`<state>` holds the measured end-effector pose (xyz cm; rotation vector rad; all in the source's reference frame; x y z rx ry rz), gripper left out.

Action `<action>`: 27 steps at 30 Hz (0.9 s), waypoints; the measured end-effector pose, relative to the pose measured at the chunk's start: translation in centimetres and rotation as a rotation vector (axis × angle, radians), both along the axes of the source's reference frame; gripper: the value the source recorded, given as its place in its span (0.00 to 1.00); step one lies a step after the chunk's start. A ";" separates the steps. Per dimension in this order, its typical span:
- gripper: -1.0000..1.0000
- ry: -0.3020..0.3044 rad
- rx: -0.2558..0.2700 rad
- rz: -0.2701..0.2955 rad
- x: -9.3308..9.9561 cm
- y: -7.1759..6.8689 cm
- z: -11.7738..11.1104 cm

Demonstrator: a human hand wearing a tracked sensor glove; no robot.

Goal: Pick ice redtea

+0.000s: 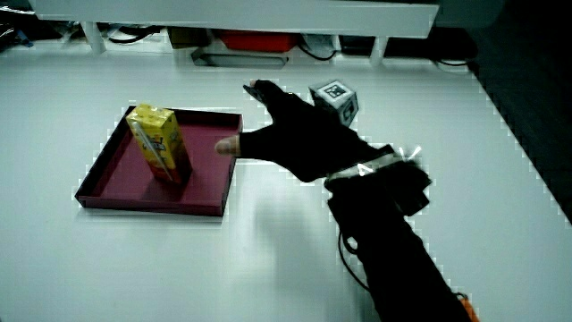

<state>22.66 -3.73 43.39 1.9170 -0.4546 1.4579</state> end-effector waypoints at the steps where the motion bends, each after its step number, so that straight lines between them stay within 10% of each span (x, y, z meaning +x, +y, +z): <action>1: 0.50 0.005 -0.001 -0.008 -0.2 -0.1 0.6; 8: 0.50 0.066 -0.114 -0.006 -3.8 -0.6 1.1; 16: 0.50 -0.023 -0.150 -0.051 -8.4 -1.0 3.5; 18: 0.50 -0.015 -0.227 -0.029 -9.4 -0.8 3.0; 27: 0.50 -0.101 -0.202 -0.026 -12.4 -1.4 7.1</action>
